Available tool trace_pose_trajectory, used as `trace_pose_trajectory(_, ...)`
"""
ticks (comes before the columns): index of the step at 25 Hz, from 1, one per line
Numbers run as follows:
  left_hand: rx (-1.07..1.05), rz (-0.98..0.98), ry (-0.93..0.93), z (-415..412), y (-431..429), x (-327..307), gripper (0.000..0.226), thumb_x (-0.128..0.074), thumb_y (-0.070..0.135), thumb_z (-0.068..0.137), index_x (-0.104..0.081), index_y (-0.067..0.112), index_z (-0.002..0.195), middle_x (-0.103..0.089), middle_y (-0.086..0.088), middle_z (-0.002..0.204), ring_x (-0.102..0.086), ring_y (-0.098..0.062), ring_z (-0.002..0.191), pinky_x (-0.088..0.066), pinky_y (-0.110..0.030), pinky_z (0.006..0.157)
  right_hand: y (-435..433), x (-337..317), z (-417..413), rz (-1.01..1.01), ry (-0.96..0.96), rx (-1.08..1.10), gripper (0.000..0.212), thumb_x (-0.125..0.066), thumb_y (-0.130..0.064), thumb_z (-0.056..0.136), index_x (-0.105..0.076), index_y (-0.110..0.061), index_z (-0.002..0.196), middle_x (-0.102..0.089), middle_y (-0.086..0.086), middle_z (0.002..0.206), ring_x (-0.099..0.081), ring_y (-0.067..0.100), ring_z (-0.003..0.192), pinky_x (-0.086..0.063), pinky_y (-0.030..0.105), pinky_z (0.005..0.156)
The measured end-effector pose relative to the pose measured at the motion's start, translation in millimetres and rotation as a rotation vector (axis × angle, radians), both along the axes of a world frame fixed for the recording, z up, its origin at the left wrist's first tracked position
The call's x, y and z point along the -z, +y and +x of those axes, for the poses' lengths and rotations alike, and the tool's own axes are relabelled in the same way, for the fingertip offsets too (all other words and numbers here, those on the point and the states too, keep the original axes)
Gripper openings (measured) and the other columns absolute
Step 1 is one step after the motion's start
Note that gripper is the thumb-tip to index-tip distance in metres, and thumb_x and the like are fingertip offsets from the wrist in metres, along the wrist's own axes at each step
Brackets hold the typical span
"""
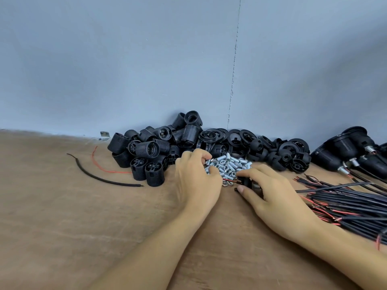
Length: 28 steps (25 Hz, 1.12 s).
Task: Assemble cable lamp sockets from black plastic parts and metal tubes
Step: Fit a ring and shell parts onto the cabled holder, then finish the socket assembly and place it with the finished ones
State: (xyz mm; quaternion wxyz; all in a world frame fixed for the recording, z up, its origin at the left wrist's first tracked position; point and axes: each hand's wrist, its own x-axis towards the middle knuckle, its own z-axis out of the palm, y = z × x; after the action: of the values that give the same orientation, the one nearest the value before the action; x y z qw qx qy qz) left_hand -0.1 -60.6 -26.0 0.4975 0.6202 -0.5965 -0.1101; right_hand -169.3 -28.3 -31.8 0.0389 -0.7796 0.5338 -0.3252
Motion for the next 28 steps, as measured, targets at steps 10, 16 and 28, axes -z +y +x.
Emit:
trace_pose_trajectory(10, -0.080, -0.044, -0.335, 3, -47, -37, 0.044, -0.054, 0.030, 0.100, -0.053, 0.034, 0.143, -0.031, -0.014, 0.157, -0.023, -0.030, 0.147, -0.022, -0.046, 0.115, -5, -4, 11, 0.014, -0.054, 0.031, 0.027, -0.066, -0.036, 0.093, -0.065, -0.034, 0.120, -0.056, -0.020, 0.113, -0.056, 0.003, 0.101, -0.050, 0.035, 0.092)
trace_pose_trajectory(16, -0.115, 0.128, -0.433, -2, -84, -47, 0.047, -0.044, 0.045, 0.103, -0.044, 0.035, 0.149, -0.016, -0.026, 0.162, -0.007, -0.037, 0.152, -0.011, -0.051, 0.120, -10, -1, 9, 0.006, -0.079, 0.016, 0.025, -0.067, -0.036, 0.092, -0.066, -0.035, 0.118, -0.055, -0.023, 0.107, -0.054, -0.004, 0.094, -0.044, 0.015, 0.086)
trace_pose_trajectory(28, -0.056, -0.141, -0.294, 4, -92, -58, 0.041, -0.046, 0.008, 0.102, -0.059, 0.026, 0.136, -0.045, -0.014, 0.139, -0.037, -0.032, 0.135, -0.026, -0.041, 0.111, -15, -2, 4, 0.049, -0.166, 0.019, 0.022, -0.071, -0.029, 0.091, -0.069, -0.029, 0.113, -0.060, -0.017, 0.107, -0.054, -0.004, 0.096, -0.037, 0.001, 0.082)
